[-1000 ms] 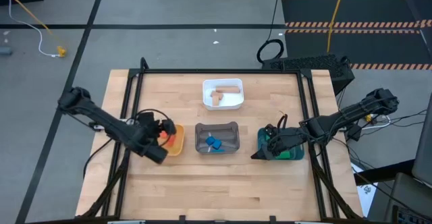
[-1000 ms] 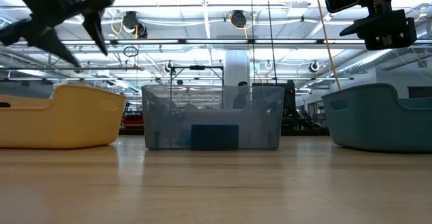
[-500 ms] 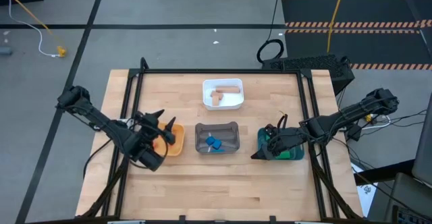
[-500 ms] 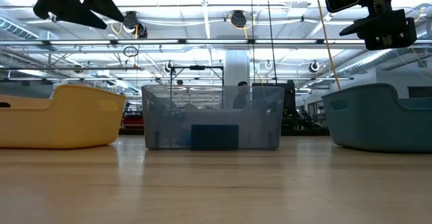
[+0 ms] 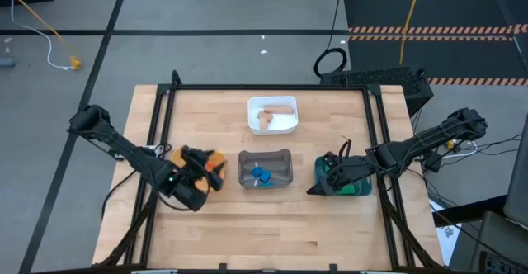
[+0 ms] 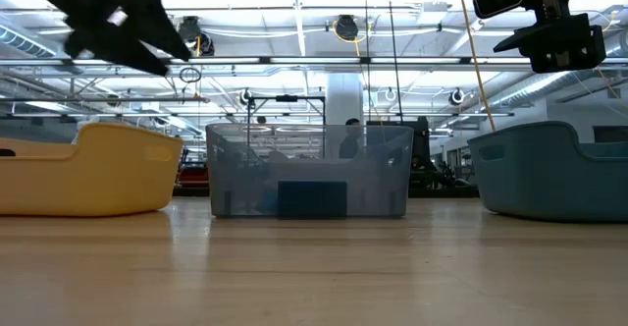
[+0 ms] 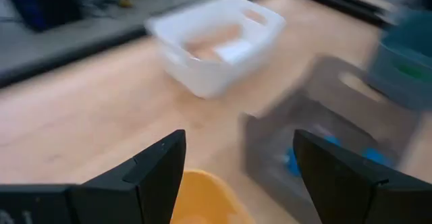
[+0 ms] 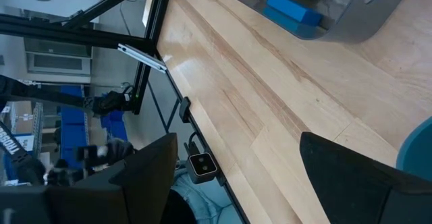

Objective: Sort & place blocks by color
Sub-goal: Return to Home Position

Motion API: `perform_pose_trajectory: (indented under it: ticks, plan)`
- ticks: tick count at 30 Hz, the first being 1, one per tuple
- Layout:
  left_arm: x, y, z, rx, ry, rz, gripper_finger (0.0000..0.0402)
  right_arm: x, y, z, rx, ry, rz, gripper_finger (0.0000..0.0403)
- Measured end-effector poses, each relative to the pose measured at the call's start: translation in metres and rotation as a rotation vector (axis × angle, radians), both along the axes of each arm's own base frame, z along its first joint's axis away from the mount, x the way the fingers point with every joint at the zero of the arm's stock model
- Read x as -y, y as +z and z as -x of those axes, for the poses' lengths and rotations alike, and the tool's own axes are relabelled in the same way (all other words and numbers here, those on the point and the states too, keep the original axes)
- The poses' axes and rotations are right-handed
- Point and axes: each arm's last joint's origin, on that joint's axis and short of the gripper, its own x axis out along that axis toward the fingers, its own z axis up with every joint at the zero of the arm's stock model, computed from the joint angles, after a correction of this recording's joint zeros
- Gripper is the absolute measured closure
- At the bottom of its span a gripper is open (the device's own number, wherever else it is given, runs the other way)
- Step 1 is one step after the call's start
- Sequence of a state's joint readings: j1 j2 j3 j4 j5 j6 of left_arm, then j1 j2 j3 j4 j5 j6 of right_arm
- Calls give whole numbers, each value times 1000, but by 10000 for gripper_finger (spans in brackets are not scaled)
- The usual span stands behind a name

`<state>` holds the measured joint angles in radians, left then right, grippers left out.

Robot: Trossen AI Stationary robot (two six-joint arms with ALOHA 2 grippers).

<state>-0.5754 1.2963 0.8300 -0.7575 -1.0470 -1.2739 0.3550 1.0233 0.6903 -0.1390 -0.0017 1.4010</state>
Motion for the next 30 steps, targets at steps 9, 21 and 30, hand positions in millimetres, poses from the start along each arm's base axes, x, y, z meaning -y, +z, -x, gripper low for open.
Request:
perform_pose_trajectory:
  ticks: [9, 21, 30]
  plan:
    - [-16, 2, -45, 27, -371, -124, 128, 0, 0, 0, 0, 0, 0, 101]
    - [-105, 29, -31, -97, -704, -88, 128, 0, 0, 0, 0, 0, 0, 101]
    - [-127, 44, 16, -232, -736, -145, 128, 0, 0, 0, 0, 0, 0, 101]
